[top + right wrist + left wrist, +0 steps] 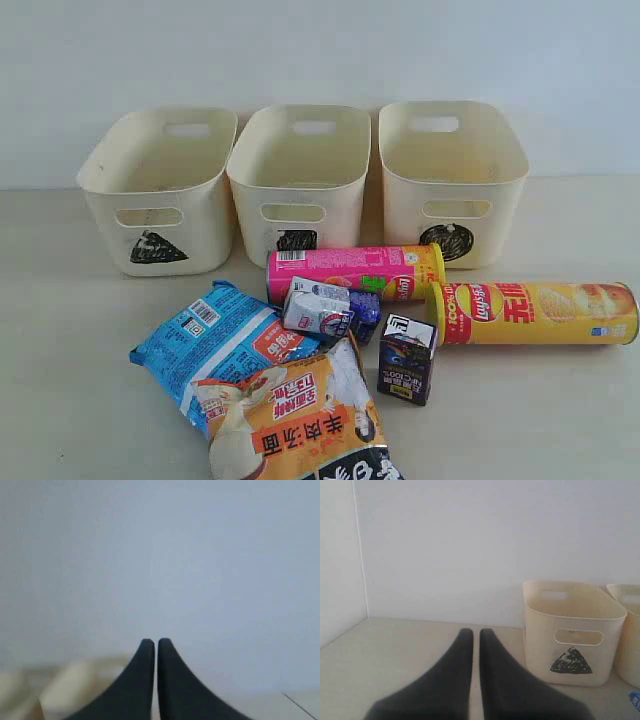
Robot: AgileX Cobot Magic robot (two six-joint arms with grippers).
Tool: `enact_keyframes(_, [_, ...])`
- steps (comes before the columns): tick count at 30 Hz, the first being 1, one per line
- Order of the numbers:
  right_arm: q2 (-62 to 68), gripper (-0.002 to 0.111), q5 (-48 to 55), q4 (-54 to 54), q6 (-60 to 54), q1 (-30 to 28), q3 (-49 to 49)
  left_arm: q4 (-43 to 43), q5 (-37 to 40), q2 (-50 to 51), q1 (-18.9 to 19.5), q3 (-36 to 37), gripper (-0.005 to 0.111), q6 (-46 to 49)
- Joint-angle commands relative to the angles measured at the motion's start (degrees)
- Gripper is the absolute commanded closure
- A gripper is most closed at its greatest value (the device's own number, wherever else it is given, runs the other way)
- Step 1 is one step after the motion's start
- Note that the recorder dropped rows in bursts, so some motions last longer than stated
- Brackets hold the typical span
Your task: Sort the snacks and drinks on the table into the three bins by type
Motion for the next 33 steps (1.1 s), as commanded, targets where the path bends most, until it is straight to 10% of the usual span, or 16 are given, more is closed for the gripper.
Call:
enact_keyframes(1, [-0.2,0.108,-22.2,0.5,19.4,-0.1,0.0,-0.5,-0.2,-0.2,0.3,-0.1,0.102,-0.2])
enact_keyframes(15, [29.6,0.108,-15.1,-16.9,24.1,-0.1,-34.3,-0.5,-0.2,-0.2,0.3,-0.1,0.102,-0.2])
enact_keyframes(22, [53.0,0.108,27.1,-33.7,28.2,1.4,-48.6,-0.5,-0.2,-0.2,0.3,-0.1,0.102,-0.2])
enact_keyframes(33, [78.7,0.108,74.2,-15.2,-20.4,10.3,-65.9,-0.5,-0.2,-0.2,0.3,-0.1,0.102,-0.2])
